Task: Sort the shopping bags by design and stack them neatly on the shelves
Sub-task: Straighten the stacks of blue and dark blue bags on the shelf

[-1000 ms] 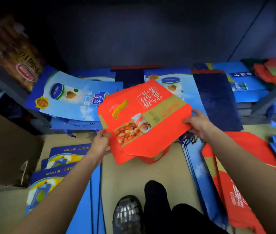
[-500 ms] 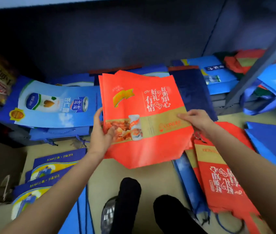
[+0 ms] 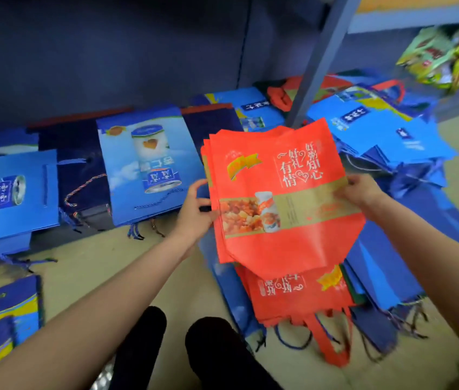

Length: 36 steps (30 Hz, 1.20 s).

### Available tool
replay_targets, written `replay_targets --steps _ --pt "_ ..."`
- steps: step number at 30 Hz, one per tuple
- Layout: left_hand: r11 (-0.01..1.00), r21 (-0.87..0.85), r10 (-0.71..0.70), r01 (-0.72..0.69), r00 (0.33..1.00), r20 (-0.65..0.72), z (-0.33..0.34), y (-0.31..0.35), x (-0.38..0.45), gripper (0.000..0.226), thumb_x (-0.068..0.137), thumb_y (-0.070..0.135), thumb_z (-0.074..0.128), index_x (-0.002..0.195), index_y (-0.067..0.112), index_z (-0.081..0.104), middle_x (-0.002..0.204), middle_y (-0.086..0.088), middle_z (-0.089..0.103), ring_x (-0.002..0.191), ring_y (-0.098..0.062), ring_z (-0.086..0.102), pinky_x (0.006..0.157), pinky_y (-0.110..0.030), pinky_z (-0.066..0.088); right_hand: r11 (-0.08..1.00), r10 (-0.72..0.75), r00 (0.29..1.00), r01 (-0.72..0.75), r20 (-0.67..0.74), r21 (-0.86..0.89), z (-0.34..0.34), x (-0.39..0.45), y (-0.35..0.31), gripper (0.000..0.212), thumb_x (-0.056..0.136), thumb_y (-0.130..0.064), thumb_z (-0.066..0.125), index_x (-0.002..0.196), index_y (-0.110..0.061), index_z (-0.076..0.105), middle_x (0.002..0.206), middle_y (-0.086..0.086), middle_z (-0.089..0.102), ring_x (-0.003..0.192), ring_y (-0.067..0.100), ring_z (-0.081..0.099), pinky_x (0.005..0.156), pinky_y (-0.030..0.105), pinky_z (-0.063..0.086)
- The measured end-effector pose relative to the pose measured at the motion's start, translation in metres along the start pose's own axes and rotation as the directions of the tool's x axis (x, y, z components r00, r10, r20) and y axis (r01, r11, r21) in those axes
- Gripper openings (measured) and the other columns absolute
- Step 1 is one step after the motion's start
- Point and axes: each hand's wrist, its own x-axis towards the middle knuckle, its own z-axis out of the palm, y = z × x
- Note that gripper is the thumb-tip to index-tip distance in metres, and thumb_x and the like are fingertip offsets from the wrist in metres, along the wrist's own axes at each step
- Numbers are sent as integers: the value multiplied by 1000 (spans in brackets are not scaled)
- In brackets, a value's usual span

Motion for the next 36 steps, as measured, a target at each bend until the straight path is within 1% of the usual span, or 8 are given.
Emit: replay_targets --steps 4,13,17,21,23,26,31,36 --pt "998 57 -9 11 999 -34 39 -20 6 63 82 -16 52 134 16 36 80 -2 56 81 -24 56 79 -48 50 951 -26 976 -42 -214 -305 -39 9 12 23 87 0 49 104 2 65 106 31 61 104 42 56 85 42 42" --pt "927 302 -244 224 969 29 58 -71 -3 66 85 -7 53 140 21 29 76 -1 52 77 -24 55 77 -44 51 660 -396 918 272 -17 -700 -80 37 -31 40 79 6 55 117 -5 63 115 26 59 115 40 50 97 49 34" --pt "937 262 -252 231 966 51 64 -73 -5 65 84 -6 56 139 17 29 80 1 56 75 -23 56 77 -44 51 309 -665 716 522 212 -795 -65 32 -78 24 76 6 57 90 -8 70 96 16 65 112 32 46 100 46 22" --pt "932 244 -299 269 949 98 69 -73 -10 70 83 -5 59 139 21 28 100 -2 57 97 -28 59 87 -49 52 -9 -707 491 713 509 -701 -18 20 -107 16 78 -1 58 84 -10 70 96 12 61 110 33 43 90 46 30" --pt "927 213 -348 308 919 187 71 -71 -14 79 81 -8 61 141 28 24 105 0 55 94 -24 60 85 -44 54 -77 -740 353 801 573 -594 10 12 -116 15 78 -7 55 80 -11 69 96 14 59 105 37 46 84 47 37" --pt "914 195 -403 357 860 313 61 -63 -17 72 86 -12 53 134 36 28 97 7 53 77 -9 54 65 -23 50 4 -775 208 946 597 -324 54 -4 -113 20 72 -6 51 78 -12 69 107 17 57 104 39 49 87 46 42" --pt "883 70 -469 464 873 135 20 -66 1 51 94 -5 38 132 29 43 127 0 53 98 -17 58 69 -27 48 415 -523 420 886 741 -210 114 -25 -53 30 86 5 46 110 0 63 123 19 53 117 31 49 99 31 34" --pt "902 109 -425 417 903 64 17 -68 3 41 95 0 39 132 17 44 113 -5 55 97 -21 57 66 -24 46 423 -190 626 747 756 -513 139 -43 11 59 87 -31 59 140 -19 37 151 12 18 136 34 21 105 44 36"
